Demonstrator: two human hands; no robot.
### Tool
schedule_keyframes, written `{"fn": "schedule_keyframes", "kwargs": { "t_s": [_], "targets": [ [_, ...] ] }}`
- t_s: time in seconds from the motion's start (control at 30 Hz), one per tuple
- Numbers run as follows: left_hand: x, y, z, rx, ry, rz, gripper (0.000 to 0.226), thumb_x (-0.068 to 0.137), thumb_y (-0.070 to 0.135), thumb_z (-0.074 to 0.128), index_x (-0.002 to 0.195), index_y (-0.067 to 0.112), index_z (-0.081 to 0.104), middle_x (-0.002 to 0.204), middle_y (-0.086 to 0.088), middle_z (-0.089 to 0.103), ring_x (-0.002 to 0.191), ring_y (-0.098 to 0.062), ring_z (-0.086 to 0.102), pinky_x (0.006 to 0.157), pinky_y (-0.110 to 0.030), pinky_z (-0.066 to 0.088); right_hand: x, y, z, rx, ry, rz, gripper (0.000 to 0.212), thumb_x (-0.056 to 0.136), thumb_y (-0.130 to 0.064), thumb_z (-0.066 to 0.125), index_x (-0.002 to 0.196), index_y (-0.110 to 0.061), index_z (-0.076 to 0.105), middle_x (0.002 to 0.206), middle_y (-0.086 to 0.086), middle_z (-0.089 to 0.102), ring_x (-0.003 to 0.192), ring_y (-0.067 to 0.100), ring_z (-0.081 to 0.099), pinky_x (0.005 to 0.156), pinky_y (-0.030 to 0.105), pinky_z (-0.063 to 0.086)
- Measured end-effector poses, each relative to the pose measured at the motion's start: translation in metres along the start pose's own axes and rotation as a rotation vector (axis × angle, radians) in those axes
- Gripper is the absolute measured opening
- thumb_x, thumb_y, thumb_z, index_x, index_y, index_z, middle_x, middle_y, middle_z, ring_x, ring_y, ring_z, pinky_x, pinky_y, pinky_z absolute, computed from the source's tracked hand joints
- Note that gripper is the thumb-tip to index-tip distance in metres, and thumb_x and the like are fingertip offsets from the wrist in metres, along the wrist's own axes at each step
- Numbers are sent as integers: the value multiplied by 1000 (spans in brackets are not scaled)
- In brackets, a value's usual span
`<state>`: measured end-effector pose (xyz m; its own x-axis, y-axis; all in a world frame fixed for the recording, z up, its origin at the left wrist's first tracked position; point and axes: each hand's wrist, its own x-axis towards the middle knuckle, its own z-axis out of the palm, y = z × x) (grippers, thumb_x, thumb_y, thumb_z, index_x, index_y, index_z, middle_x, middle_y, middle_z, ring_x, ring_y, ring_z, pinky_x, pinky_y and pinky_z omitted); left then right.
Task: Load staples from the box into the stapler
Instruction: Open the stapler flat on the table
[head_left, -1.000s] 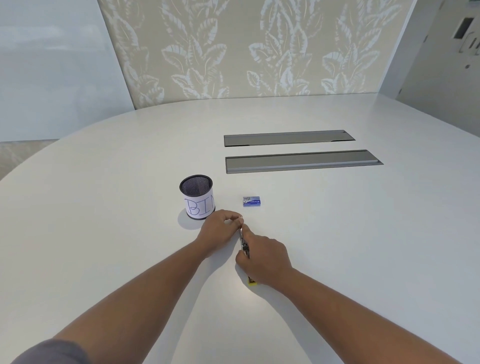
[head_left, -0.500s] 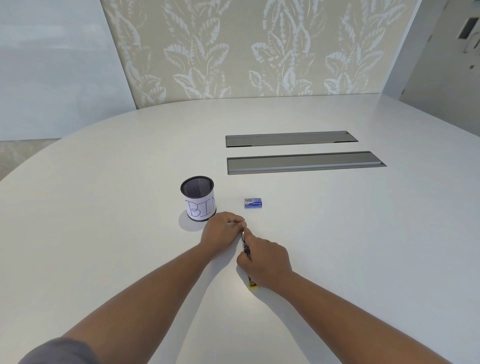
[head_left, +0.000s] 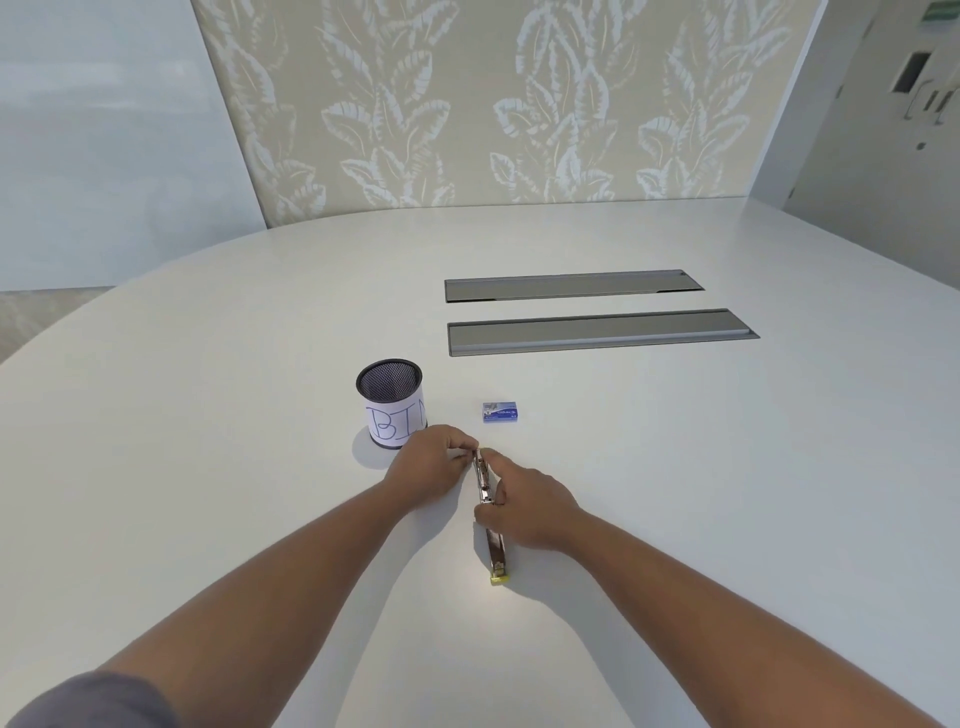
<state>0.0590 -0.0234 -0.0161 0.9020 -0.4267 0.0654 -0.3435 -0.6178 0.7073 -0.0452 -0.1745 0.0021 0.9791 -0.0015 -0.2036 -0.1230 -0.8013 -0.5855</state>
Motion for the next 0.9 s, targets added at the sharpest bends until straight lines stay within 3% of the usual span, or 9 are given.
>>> {"fn": "schedule_keyframes", "kwargs": {
  "t_s": [0.1,0.23,0.37,0.57,0.8,0.9],
  "targets": [
    [-1,-4,1,43,-4,47,21,91,14,66,107,20,77,114,6,71,110,-10,61,90,-20,42,4,3,-7,126,-52,-25,77,79,-35,62,148,-47,30,84,-2,71,85,17,65,83,42,54],
    [-1,-8,4,52,27,63,21,90,18,67,107,25,76,113,9,67,107,-6,60,87,-21,42,9,11,-7,250,-48,-46,72,81,-35,71,145,-42,40,66,-13,62,66,6,58,69,32,48],
    [-2,-12,6,60,47,60,22,90,25,68,111,31,75,111,15,62,102,-2,58,87,-25,47,12,16,-3,314,-36,-52,66,79,-33,75,138,-42,47,57,-15,56,62,7,56,68,33,47],
    [-1,-14,8,99,38,74,27,92,27,66,116,34,74,109,22,54,99,3,52,83,-21,42,19,17,-3,330,-34,-37,59,81,-29,76,132,-42,49,56,-14,56,56,7,53,65,32,46],
    [0,-14,9,107,48,32,24,91,30,64,110,39,74,107,26,53,95,3,54,80,-26,47,21,15,-3,328,-27,-20,47,81,-26,77,119,-40,52,54,-14,55,58,13,55,67,39,49],
    [1,-13,10,128,42,28,25,92,31,62,111,40,74,109,27,53,104,2,55,83,-27,47,18,15,-2,337,-14,-14,41,80,-24,77,110,-39,54,54,-12,55,65,25,63,78,48,57]
  ]
}}
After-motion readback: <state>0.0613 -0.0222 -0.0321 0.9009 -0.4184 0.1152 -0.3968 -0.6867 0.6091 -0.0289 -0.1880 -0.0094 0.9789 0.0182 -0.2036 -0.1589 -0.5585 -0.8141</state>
